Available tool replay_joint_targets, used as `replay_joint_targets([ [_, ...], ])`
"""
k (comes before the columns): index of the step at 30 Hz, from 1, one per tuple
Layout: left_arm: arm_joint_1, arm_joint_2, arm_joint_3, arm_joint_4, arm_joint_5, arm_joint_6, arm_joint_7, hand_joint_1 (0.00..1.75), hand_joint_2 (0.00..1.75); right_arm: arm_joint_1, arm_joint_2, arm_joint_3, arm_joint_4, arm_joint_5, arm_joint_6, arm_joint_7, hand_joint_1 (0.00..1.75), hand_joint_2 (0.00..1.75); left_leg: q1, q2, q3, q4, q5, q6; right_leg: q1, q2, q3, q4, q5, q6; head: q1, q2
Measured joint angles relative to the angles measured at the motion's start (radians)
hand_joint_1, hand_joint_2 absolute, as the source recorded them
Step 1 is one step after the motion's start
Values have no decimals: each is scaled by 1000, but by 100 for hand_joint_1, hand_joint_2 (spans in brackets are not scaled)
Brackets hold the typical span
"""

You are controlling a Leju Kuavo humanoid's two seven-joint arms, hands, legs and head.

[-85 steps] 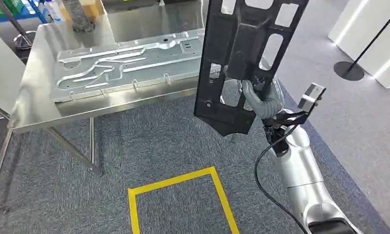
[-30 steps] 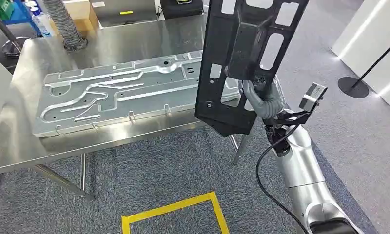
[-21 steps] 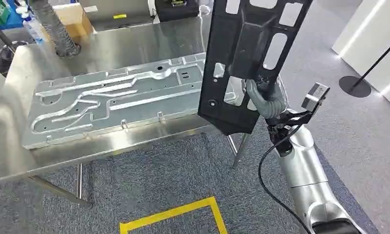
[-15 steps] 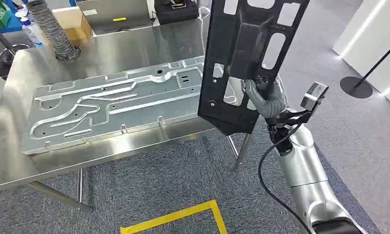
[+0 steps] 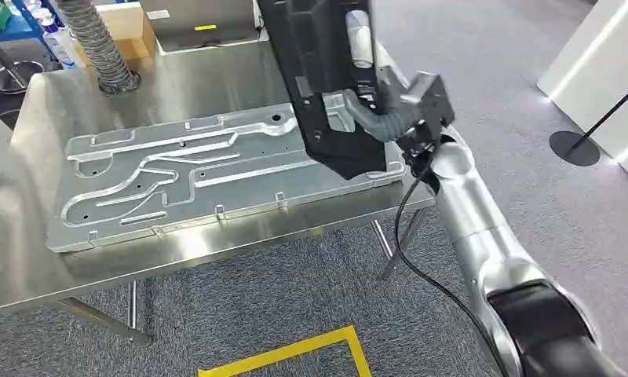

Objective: Take the parts from the cabinet and place them on the table.

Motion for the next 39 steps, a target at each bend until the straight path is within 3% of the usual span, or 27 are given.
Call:
replay_joint_targets([
  [2,-16,-3,16,0,48,-20,-18,0,175,-147,-1,137,107,262,-123,31,175,175,-5,-8,3,10,-10,-2,6,2,63,-167,108,-18,0,0],
  [3,-23,-8,28,0,73,-31,-31,0,175,-217,-3,216,157,384,-179,55,175,175,-6,-13,-1,11,-13,-3,12,10,86,-220,120,-30,0,0],
  [4,-34,-9,43,0,103,-40,-48,0,175,-271,-3,308,205,489,-217,78,175,175,-10,-17,-4,15,-14,-6,12,2,97,-246,114,-29,0,0],
  [6,-47,-12,71,0,126,-37,-103,0,175,-329,-3,475,273,670,-258,136,175,175,4,-36,-2,8,-11,-17,22,-12,106,-250,110,-32,0,0],
  [8,-57,-16,79,-1,132,-2,-196,0,175,-334,-3,593,321,730,-296,164,175,175,3,-51,2,7,-14,-26,15,-31,127,-278,117,-37,0,0],
  [9,-61,-25,82,-1,143,-3,-231,0,175,-331,-3,630,337,739,-313,168,175,175,3,-41,-5,27,-27,-38,15,-46,136,-286,116,-40,0,0],
  [10,-66,-27,89,-1,157,-21,-238,0,175,-330,-3,663,353,744,-334,168,175,175,7,-30,-32,80,-57,-48,15,-54,140,-287,115,-43,0,0],
  [12,-68,-29,114,-1,187,-58,-230,0,175,-329,-4,711,384,772,-351,173,175,175,19,-14,-119,239,-122,-64,17,-69,146,-287,108,-46,0,0],
  [13,-64,-29,124,-1,192,-67,-225,0,175,-326,-5,732,397,782,-350,175,175,175,25,-12,-154,297,-132,-71,16,-74,150,-287,105,-43,0,0],
  [14,-58,-29,133,-1,197,-73,-224,0,175,-320,-6,755,410,789,-350,177,175,175,30,-10,-166,305,-117,-75,15,-78,156,-287,100,-41,0,0],
  [15,-54,-29,138,-1,198,-76,-220,0,175,-315,-9,769,418,794,-350,177,175,175,35,-10,-154,268,-84,-80,12,-79,162,-286,96,-36,0,0],
  [17,-51,-29,147,-1,198,-80,-207,0,175,-312,-13,787,429,807,-347,179,175,175,45,-9,-83,103,14,-92,3,-83,171,-280,83,-24,0,0],
  [18,-51,-29,152,-1,196,-84,-197,0,175,-312,-17,793,435,809,-348,180,175,175,53,-11,-53,24,44,-97,3,-86,172,-276,75,-16,0,0],
  [19,-51,-29,154,-1,195,-87,-186,0,175,-312,-21,798,440,812,-349,180,175,175,43,-23,-42,11,33,-86,9,-81,171,-266,70,-8,0,0],
  [20,-49,-28,155,-1,190,-90,-177,0,175,-308,-23,802,444,816,-350,180,175,175,41,-24,-46,11,33,-67,10,-82,171,-268,71,-4,0,0],
  [23,-44,-24,157,-1,188,-92,-166,0,175,-291,-26,807,456,817,-351,178,175,175,37,-26,-47,6,34,-39,0,-85,174,-275,69,16,0,0],
  [24,-44,-24,157,-1,187,-93,-166,0,175,-288,-26,807,459,817,-352,178,175,175,39,-32,-42,4,35,-34,-5,-71,168,-262,54,17,0,0],
  [25,-46,-23,157,-1,187,-93,-165,0,175,-287,-26,807,463,818,-352,178,0,0,38,-34,-42,3,34,-30,-7,-48,144,-215,22,14,0,0],
  [27,-52,-23,157,-1,184,-92,-163,0,175,-284,-23,812,472,819,-352,178,0,0,33,-37,-42,4,33,-20,-5,-24,65,-50,-48,10,0,0],
  [28,-52,-23,157,-1,177,-84,-156,0,175,-281,-23,813,478,819,-352,178,0,0,31,-41,-41,4,32,-16,-4,-20,31,17,-64,9,0,0],
  [29,-52,-23,156,-1,163,-67,-143,0,0,-275,-23,814,483,819,-351,178,0,0,29,-46,-40,5,31,-15,-3,-20,13,45,-58,7,0,0],
  [30,-52,-23,154,-1,148,-49,-129,0,0,-269,-23,814,487,819,-350,178,0,0,28,-52,-38,6,30,-14,-2,-20,18,25,-30,3,0,0],
  [31,-52,-23,150,-1,145,-35,-121,0,0,-267,-23,814,489,819,-350,178,0,0,26,-56,-36,7,29,-13,0,-20,41,-32,11,-3,0,0],
  [33,-58,-24,149,-1,145,-33,-105,0,0,-268,-21,808,491,817,-350,177,0,0,23,-64,-33,10,26,-12,10,-28,113,-208,108,-27,0,0],
  [34,-61,-28,149,0,145,-31,-91,0,0,-269,-21,804,492,816,-350,176,0,0,14,-64,-35,11,25,-15,17,-38,130,-228,98,-32,0,0],
  [37,-61,-28,150,0,146,-30,-72,0,0,-266,-19,799,492,814,-350,168,0,0,20,-65,-42,8,31,-29,20,-38,134,-257,90,-27,0,0],
  [39,-64,-27,150,0,146,-28,-66,0,0,-265,-19,793,492,813,-350,167,0,0,18,-60,-41,15,23,-37,4,-47,149,-283,103,-27,0,0],
])
